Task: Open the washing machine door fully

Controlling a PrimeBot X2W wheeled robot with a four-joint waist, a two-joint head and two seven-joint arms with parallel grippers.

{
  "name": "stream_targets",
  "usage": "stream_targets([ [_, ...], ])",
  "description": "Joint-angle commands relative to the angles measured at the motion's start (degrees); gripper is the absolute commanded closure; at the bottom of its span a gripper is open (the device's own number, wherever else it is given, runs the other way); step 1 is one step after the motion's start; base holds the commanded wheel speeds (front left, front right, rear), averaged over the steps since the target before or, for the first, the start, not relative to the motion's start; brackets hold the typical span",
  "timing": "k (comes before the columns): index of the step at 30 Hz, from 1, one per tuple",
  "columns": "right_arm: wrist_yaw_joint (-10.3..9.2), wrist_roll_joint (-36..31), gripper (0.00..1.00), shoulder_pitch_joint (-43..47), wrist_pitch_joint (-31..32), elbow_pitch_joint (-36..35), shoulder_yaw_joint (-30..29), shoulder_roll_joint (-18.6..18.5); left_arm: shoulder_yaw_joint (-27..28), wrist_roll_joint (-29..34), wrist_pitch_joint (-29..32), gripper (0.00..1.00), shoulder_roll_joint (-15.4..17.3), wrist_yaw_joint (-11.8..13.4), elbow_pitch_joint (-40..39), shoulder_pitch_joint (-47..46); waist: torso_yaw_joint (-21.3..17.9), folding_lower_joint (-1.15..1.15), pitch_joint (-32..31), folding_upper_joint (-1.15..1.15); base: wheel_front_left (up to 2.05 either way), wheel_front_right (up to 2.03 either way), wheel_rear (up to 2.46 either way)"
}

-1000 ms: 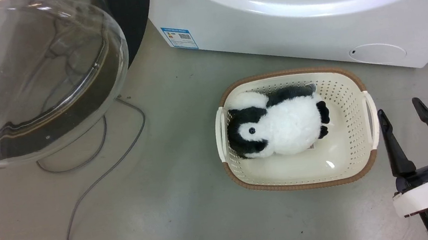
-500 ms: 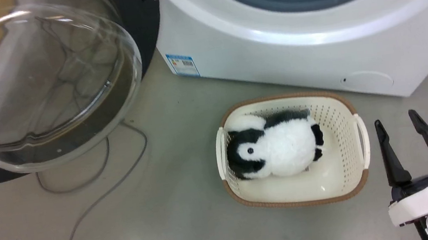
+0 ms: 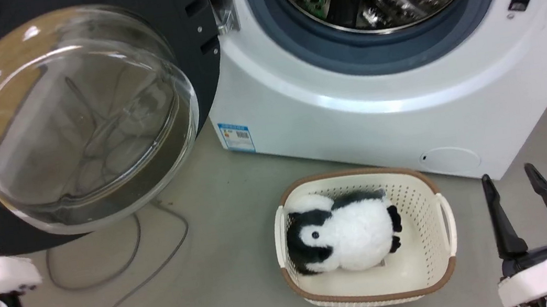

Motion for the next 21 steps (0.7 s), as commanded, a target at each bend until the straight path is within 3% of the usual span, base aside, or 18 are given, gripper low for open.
stream_targets([
  [1, 0.05, -0.15, 0.0, 1.06, -0.25, -0.54, -0.55, 0.35, -1.13, 0.06, -0.25, 1.0, -1.0, -0.41, -2.04, 2.18, -0.49, 0.01, -1.1, 0.0, 0.0, 0.0, 0.0],
  [13, 0.05, 1.57, 0.0, 2.95, -0.25, -1.98, -1.61, 0.4, -10.52, -1.49, -0.25, 1.0, -4.07, -1.29, -9.1, 10.45, -3.07, 0.01, -3.97, 0.0, 0.0, 0.0, 0.0],
  [14, 0.05, 1.66, 0.0, 3.04, -0.25, -2.04, -1.6, 0.4, -11.03, -1.64, -0.25, 0.87, -4.14, -1.32, -9.1, 10.92, -3.41, 0.01, -4.16, 0.0, 0.0, 0.0, 0.0],
  [15, 0.05, 1.77, 0.0, 3.13, -0.25, -2.09, -1.57, 0.4, -11.59, -1.73, -0.25, 0.64, -4.22, -1.34, -9.18, 11.43, -3.78, 0.01, -4.38, 0.0, 0.0, 0.0, 0.0],
  [16, 0.05, 1.89, 0.0, 3.25, -0.25, -2.15, -1.54, 0.4, -12.15, -1.66, -0.25, 0.0, -4.3, -1.35, -9.63, 11.89, -4.16, 0.01, -4.57, 0.0, 0.0, 0.0, 0.0],
  [21, 0.05, 2.56, 0.0, 3.88, -0.25, -2.55, -1.35, 0.41, -14.91, -2.17, -0.25, 0.0, -4.57, -1.43, -10.05, 14.52, -6.31, 0.01, -5.35, 0.0, 0.0, 0.0, 0.0],
])
